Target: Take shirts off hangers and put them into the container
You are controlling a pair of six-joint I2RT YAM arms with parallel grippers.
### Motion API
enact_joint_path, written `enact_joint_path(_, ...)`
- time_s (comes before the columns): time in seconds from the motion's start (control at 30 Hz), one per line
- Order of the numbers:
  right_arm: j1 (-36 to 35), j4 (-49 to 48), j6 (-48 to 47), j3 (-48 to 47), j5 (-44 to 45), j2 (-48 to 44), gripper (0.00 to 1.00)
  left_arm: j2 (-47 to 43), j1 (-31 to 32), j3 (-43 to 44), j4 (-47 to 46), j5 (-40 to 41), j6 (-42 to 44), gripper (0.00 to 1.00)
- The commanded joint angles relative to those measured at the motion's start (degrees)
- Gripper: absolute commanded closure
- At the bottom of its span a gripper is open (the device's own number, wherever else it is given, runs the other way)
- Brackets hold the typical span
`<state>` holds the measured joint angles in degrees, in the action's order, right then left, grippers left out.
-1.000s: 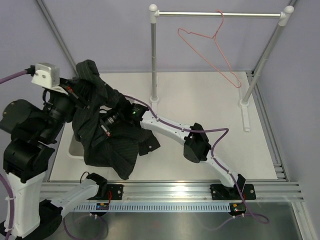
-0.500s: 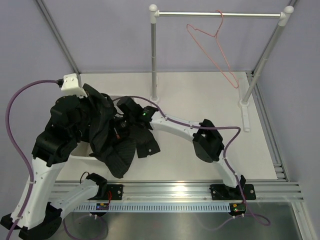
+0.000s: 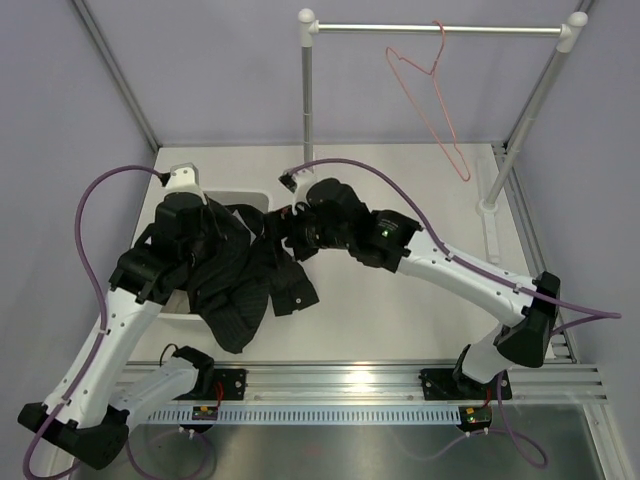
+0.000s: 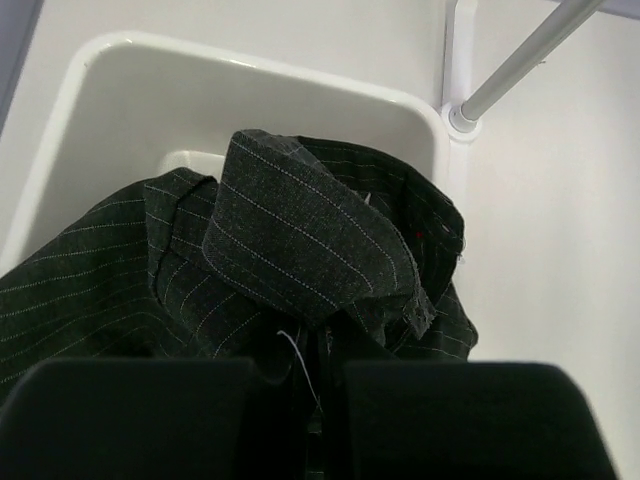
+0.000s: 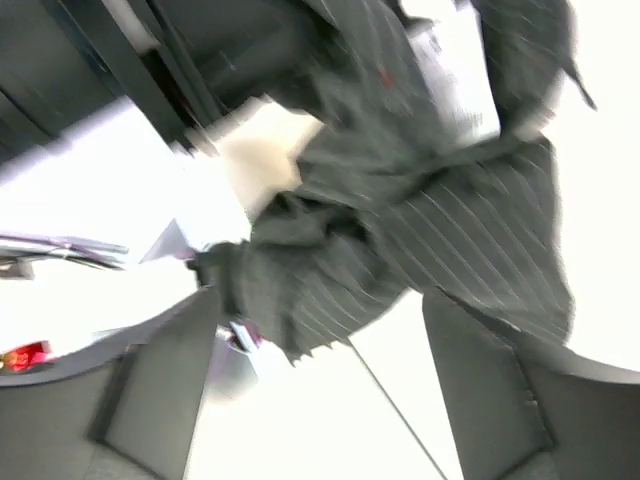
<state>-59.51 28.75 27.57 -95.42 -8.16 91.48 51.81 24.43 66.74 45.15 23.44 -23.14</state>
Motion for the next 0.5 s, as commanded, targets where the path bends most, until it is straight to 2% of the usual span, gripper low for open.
enact_joint_path(0.0, 0.18, 1.32, -4.72, 9.95, 6.23, -0.69, 0.05, 0.74, -1.22, -0.91, -4.89, -4.01, -2.52, 0.98)
enact_joint_path(0.07, 0.18, -1.49, -4.99, 14.36, 6.93, -2.35, 0.00, 1.88, -1.66, -1.96, -5.07, -5.33, -3.23, 0.97)
enact_joint_path(0.1, 0.27, -5.42, -4.90, 18.82, 7.02, -2.71, 0.00, 2.32, -1.92, -2.23, -5.24, -5.95, -3.41, 0.96)
enact_joint_path(0.27, 1.76, -11.69, -3.15, 26.15, 7.38, -0.53, 0.00, 5.58, -4.56, -4.68, -5.86, -10.25, -4.46, 0.93)
enact_joint_path(0.37, 3.69, -18.62, -1.65, 31.06, 5.18, 1.32, 0.02, 6.37, -5.88, -6.18, -6.38, -10.87, -4.64, 0.97)
enact_joint_path(0.4, 3.87, -19.43, -1.73, 31.69, 5.35, 1.77, 0.02, 6.11, -6.05, -6.53, -6.56, -11.05, -4.64, 1.00)
enact_joint_path(0.47, 3.96, -20.57, -2.35, 32.22, 5.35, 3.25, 0.03, 5.06, -6.75, -6.97, -7.26, -11.75, -4.38, 1.00)
